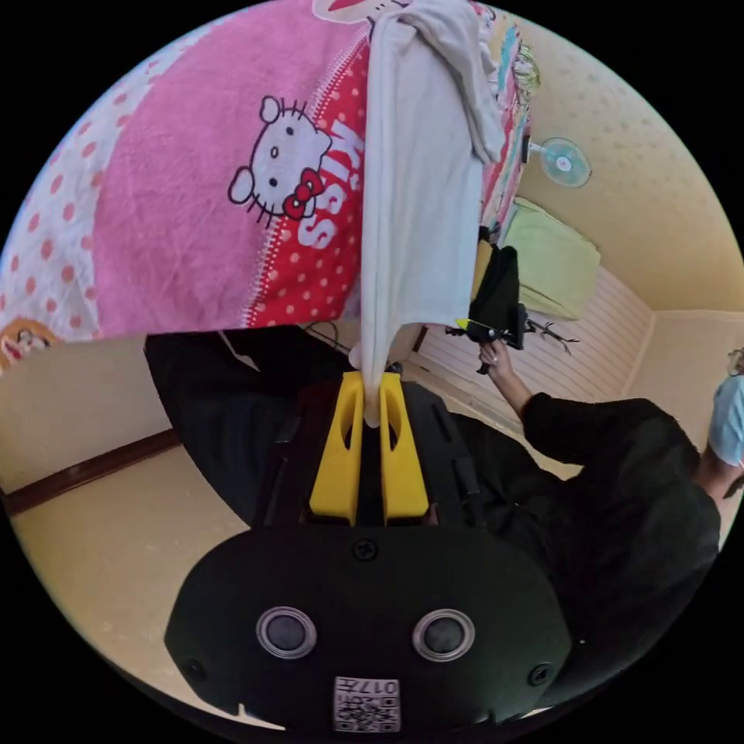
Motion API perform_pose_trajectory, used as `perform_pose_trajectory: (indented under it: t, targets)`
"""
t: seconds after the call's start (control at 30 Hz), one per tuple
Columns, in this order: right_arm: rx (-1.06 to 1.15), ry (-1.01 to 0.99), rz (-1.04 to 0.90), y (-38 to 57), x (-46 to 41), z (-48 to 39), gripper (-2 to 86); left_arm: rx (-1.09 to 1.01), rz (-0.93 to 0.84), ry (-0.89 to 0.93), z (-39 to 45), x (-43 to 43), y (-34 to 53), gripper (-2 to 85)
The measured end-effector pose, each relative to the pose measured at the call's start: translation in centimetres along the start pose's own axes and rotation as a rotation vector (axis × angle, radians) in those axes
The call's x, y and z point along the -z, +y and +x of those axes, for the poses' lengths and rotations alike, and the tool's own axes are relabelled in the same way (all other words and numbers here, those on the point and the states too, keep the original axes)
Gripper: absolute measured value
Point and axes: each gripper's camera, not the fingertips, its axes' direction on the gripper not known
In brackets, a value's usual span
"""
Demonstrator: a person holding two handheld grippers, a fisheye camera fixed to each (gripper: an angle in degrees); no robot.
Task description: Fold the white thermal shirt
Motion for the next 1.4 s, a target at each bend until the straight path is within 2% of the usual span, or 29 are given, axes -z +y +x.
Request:
perform_pose_trajectory:
  t: [0.07,0.2,0.3,0.43,0.6,0.73,0.8,0.87,0.97,1.1,1.2,1.33,1.4]
  targets:
    - [-0.025,-0.047,-0.033,2.0,1.3,-0.1,3.3,0.054,-0.007,0.066,1.0,1.1,2.8,3.9]
    - [-0.082,-0.014,-0.235,7.4,1.6,0.0,3.2,0.119,-0.178,-0.115,3.5,-0.4,9.1,3.9]
    - [-0.047,-0.172,-0.214,8.2,2.8,-0.4,3.2,0.134,-0.165,-0.105,3.9,-0.2,9.7,3.9]
    - [0.128,-0.207,-0.012,0.8,7.8,-2.4,3.2,0.015,-0.066,-0.071,6.2,3.5,3.5,4.0]
    - [0.343,-0.119,0.093,-14.3,13.3,-4.1,3.4,-0.255,0.105,-0.278,12.3,10.4,-11.3,5.1]
    - [0.291,-0.103,0.125,-24.8,15.3,-3.1,4.6,-0.283,0.23,-0.304,12.3,13.3,-18.7,10.0]
    - [0.232,-0.128,0.121,-26.5,15.1,-2.2,6.0,-0.206,0.26,-0.376,10.9,13.6,-20.8,12.5]
    - [0.211,-0.143,0.132,-26.2,14.7,-2.1,7.8,-0.181,0.271,-0.374,9.9,12.8,-20.3,14.4]
    - [0.234,-0.145,0.196,-22.7,13.6,-2.6,10.6,-0.195,0.318,-0.396,8.3,10.1,-17.4,12.4]
    - [0.192,-0.143,0.375,-17.6,12.8,-2.1,12.7,-0.212,0.454,-0.401,7.2,7.7,-15.2,12.2]
    - [0.167,-0.049,0.434,-17.8,12.8,-2.8,13.9,-0.22,0.493,-0.464,8.1,7.7,-17.3,12.4]
    - [0.184,0.137,0.411,-21.8,11.1,-5.5,16.6,-0.242,0.578,-0.612,8.6,7.7,-20.9,12.7]
    - [0.201,0.195,0.386,-23.4,9.7,-7.0,16.1,-0.186,0.515,-0.594,6.7,6.1,-24.3,11.8]
